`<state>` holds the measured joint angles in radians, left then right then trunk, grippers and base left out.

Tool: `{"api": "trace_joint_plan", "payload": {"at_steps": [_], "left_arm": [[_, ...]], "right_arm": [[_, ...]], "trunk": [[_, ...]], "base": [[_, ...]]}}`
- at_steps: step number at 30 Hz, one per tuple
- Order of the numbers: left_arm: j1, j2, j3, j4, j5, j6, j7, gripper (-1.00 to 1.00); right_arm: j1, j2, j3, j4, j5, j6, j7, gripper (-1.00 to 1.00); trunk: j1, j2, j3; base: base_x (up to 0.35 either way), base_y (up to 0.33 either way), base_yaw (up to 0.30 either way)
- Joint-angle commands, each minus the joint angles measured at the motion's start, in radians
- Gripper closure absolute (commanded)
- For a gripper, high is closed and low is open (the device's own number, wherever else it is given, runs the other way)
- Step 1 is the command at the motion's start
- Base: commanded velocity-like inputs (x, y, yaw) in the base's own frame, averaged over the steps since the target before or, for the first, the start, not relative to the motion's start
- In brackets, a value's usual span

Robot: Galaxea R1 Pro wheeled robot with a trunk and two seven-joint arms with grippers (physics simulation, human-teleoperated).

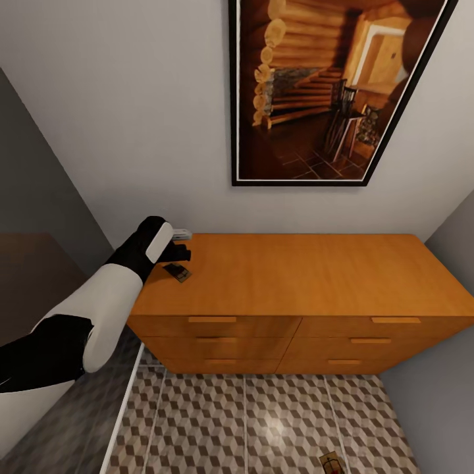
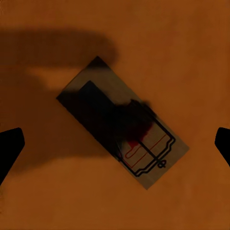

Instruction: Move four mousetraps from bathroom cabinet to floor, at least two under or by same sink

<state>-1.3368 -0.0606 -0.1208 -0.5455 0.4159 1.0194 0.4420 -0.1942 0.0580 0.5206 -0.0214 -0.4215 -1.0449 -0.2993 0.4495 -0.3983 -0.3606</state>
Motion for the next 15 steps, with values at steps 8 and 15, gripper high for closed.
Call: {"api": "trace_joint_plan", "payload": {"at_steps": [8, 15], "left_arm": [[-0.001, -0.001, -0.002, 0.003, 0.011, 0.003, 0.009, -1.00], [-0.001, -0.010, 0.088, 0.093, 0.011, 0.004, 0.009, -1.00]], "right_arm": [[-0.001, 0.000, 0.009, 0.001, -0.005, -0.002, -0.006, 1.00], [-0.001, 0.002, 0.009, 0.001, -0.005, -0.002, -0.006, 1.00]], "trunk": [[0.001, -0.002, -0.002], [0.001, -0.002, -0.002]], "base": [[0.000, 0.000, 0.000], [0.000, 0.000, 0.000]]}}
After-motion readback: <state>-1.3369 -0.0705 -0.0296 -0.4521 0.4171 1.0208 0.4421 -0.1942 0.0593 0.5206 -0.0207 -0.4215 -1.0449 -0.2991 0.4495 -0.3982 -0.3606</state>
